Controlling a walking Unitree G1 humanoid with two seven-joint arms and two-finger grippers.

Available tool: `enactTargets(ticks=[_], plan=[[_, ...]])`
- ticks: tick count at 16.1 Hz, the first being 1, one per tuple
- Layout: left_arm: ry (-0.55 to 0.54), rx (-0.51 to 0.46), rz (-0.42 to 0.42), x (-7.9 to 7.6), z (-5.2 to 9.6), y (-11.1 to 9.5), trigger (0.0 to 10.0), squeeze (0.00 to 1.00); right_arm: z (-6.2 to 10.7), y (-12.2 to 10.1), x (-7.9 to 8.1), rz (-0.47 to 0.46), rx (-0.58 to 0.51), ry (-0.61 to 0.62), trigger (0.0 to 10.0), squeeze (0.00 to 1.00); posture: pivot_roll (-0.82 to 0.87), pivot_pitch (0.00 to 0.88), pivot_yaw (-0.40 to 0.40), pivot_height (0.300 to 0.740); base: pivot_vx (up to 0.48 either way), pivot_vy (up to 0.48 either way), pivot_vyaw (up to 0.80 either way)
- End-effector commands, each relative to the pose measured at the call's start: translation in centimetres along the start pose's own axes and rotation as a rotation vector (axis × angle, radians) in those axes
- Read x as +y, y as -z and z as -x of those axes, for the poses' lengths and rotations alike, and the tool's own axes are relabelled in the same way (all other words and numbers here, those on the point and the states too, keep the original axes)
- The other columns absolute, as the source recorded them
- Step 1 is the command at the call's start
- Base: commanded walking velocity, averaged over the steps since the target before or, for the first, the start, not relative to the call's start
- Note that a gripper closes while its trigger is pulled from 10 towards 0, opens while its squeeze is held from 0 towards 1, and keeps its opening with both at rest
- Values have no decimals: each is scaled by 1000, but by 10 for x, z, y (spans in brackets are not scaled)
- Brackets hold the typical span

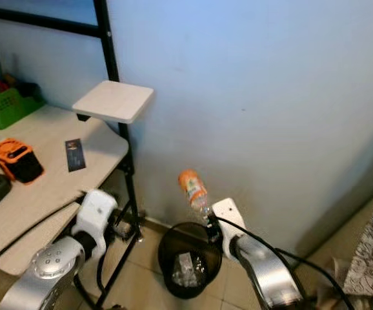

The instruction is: Clean up the room

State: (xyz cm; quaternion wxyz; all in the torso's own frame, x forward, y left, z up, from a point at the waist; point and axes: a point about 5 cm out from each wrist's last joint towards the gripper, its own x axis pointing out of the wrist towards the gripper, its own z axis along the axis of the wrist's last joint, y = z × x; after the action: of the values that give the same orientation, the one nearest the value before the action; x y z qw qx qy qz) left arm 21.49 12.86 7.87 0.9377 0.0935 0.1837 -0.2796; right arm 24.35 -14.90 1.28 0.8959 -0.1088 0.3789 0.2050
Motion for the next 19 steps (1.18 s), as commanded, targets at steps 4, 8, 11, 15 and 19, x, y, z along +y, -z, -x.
enactTargets(ticks=[4, 8, 11, 15, 19], plan=[[247, 89, -74, -5, 2, 7, 10000, 0, -32, 6, -1, 130, 152, 39, 10000, 0, -44, 35, -17, 740, 0, 0, 0], [353, 146, -141, 0, 7, 10, 10000, 0, -49, -11, 0, 203, 196, 48, 10000, 0, -34, 70, -30, 740, 0, 0, 0], [352, 157, -122, 1, 9, 12, 10000, 0, -54, -19, 3, 252, 191, 39, 10000, 0, -31, 81, -40, 740, 0, 0, 0], [366, 175, -109, -1, 12, 15, 10000, 0, -54, -19, -3, 340, 232, 77, 10000, 0, -32, 87, -43, 740, 0, 0, 0], [362, 185, -118, 2, 11, 15, 10000, 0, -53, -15, -8, 385, 256, 88, 10000, 0, -35, 92, -39, 740, 0, 0, 0]])
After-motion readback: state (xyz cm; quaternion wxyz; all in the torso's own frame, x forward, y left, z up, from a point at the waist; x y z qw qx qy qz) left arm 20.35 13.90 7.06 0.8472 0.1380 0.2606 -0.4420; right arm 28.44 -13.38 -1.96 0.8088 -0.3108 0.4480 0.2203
